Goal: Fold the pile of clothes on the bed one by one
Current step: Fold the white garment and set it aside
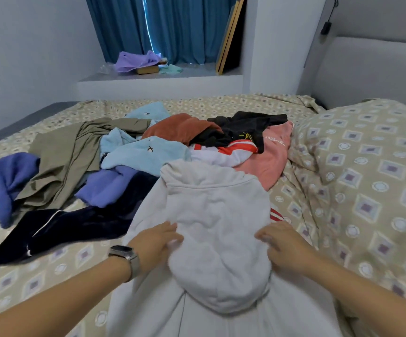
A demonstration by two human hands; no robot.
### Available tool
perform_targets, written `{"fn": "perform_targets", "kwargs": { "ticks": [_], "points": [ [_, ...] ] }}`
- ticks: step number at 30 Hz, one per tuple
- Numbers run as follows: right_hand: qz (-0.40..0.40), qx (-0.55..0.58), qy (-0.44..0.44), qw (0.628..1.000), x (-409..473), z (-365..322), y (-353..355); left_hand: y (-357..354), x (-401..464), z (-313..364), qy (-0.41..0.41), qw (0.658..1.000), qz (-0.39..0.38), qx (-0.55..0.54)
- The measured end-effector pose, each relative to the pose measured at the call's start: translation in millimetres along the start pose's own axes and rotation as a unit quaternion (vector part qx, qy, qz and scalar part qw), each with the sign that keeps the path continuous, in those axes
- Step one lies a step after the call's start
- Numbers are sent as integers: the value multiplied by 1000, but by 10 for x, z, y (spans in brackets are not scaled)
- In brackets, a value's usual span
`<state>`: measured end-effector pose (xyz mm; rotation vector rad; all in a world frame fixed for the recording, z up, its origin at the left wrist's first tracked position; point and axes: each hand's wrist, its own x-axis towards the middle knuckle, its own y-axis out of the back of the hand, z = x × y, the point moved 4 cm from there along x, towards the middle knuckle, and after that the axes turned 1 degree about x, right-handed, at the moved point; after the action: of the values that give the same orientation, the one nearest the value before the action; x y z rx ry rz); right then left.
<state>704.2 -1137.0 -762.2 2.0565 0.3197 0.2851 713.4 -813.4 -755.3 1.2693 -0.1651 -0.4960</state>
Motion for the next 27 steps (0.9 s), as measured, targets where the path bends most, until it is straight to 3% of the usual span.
{"fn": "perform_targets", "kwargs": {
  "ticks": [2, 6, 8, 10, 11, 14, 16, 19, 21, 23, 27],
  "points": [
    [-26, -26, 18, 999, -21, -214, -15, 1, -13, 212, 7, 999, 4, 33],
    [-199, -171, -11, 965, -117, -369, -316, -251, -78, 434, 39, 975, -123, 178],
    [-223, -195, -29, 955, -88, -364, -334, -253, -65, 461, 34, 976, -109, 183],
    [-130, -133, -18, 982, 71, -423, -145, -119, -9, 445, 35, 992, -31, 114],
    [-55, -84, -17, 995, 167, -449, 0, 5, 10, 420, 46, 997, 50, 43],
    [129, 61, -80, 987, 447, -337, 414, 454, 79, 238, 68, 951, 284, -106],
    [173, 118, -130, 969, 612, -195, 579, 652, 195, 49, 120, 924, 334, -141],
    [116, 159, -204, 959, 859, 38, 598, 654, 455, -272, 256, 918, 243, -181],
    [43, 190, -245, 950, 973, 227, 461, 546, 586, -408, 293, 915, 162, -226],
    [-12, 226, -250, 942, 1002, 342, 285, 494, 629, -422, 289, 919, 119, -239],
    [-64, 316, -228, 919, 968, 482, 12, 497, 684, -363, 255, 926, 123, -250]
  ]
}}
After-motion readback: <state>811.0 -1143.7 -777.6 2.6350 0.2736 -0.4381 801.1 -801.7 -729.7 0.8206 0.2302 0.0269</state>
